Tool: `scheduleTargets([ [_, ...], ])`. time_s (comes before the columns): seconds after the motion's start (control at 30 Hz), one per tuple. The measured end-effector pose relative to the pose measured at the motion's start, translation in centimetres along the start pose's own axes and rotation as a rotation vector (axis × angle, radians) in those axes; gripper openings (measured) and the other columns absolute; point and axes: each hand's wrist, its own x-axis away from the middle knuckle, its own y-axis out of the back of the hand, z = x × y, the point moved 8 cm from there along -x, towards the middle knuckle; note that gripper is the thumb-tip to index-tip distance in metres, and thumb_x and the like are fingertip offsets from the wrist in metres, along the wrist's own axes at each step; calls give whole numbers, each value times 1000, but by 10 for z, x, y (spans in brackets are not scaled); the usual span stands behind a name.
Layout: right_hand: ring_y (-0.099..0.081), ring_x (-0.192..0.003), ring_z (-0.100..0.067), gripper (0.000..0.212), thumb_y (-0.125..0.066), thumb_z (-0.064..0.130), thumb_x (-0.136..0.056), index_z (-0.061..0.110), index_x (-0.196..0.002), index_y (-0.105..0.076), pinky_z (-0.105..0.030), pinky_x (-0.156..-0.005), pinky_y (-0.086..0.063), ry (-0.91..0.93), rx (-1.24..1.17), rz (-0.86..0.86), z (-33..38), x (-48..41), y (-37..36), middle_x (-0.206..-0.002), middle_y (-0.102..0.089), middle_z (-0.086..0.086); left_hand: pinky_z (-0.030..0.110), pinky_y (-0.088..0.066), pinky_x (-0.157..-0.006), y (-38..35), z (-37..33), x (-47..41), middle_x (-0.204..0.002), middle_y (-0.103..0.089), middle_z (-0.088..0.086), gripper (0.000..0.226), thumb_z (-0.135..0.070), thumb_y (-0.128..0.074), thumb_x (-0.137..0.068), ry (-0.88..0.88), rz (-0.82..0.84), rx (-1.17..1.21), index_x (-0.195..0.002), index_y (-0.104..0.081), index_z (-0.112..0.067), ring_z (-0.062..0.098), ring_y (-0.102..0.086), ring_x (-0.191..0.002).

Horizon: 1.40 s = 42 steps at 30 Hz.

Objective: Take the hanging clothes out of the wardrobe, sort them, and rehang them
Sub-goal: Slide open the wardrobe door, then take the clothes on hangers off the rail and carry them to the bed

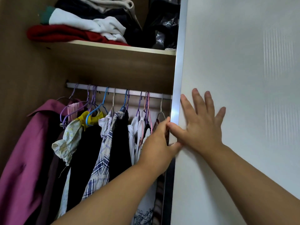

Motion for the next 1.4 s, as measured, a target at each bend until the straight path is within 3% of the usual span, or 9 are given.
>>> scheduleTargets([
  [0.2, 9, -146, -24, 86, -13, 81, -74, 38, -148, -10, -67, -107, -4, 3, 25, 6, -24, 5, 5, -159, 0, 4, 33, -46, -98, -24, -7, -1, -133, -56, -9, 77, -33, -70, -80, -1, -3, -44, -145, -28, -33, 11, -54, -120],
  [0.33, 7, -146, -24, 86, -16, 79, -74, 37, -148, -12, -68, -107, -6, 1, 22, 12, -40, 8, 7, -159, -2, 4, 23, -42, -98, -39, -15, -2, -133, -56, -8, 77, -33, -69, -80, -23, -14, -89, -144, -27, -33, 9, -52, -121],
  [0.5, 4, -146, -24, 87, -17, 78, -73, 35, -148, -17, -67, -107, -7, -4, 0, 11, -59, 12, 12, -159, -6, 2, 31, -43, -100, -60, -21, -5, -135, -55, -5, 79, -33, -69, -81, -10, 11, -92, -145, -24, -33, 14, -52, -123],
  [0.8, -7, -146, -30, 83, -23, 73, -77, 29, -148, -26, -68, -104, -16, 47, 40, 42, -71, 23, 12, -158, -15, -5, 26, -44, -93, -74, -24, -4, -128, -60, 1, 76, -32, -61, -85, 10, -23, -153, -146, -17, -40, 18, -56, -115],
  [0.93, 5, -146, -24, 82, -16, 74, -78, 34, -149, -14, -65, -108, -9, 36, 46, 71, -72, 23, 10, -160, -3, 0, 25, -43, -89, -73, -22, -4, -126, -61, 1, 78, -37, -61, -84, 31, 6, -181, -146, -13, -42, 19, -57, -113],
  [1.07, 12, -145, -19, 81, -13, 72, -77, 35, -149, -10, -60, -111, -1, -29, -67, 72, -66, 29, 11, -159, 3, 4, 31, -39, -105, -66, -24, -4, -140, -50, -2, 87, -34, -69, -81, 19, 144, -188, -147, -12, -40, 18, -48, -127],
  [1.17, 2, -146, -19, 72, -36, 59, -84, 28, -147, -22, -57, -113, -7, -41, -204, 59, -49, 37, 13, -159, -9, 0, 23, -29, -106, -44, -23, 5, -149, -38, -5, 90, -40, -70, -79, -59, 174, -344, -148, -13, -35, 14, -38, -134],
  [1.27, -16, -144, -30, 59, -65, 36, -81, 25, -136, -47, -55, -111, -19, 45, -279, 16, -27, 47, 14, -154, -24, -13, 19, -23, -108, -6, -14, 24, -152, -28, -10, 96, -43, -69, -77, -99, 92, -422, -149, -5, -35, 7, -29, -137],
  [1.4, -32, -136, -37, 31, -65, 26, -80, 18, -109, -69, -59, -104, -29, 160, -286, -79, 3, 53, 23, -141, -45, -15, 25, -19, -115, 46, 7, 49, -155, -18, -10, 89, -49, -61, -81, -127, 77, -655, -149, -4, -37, 10, -19, -141],
])
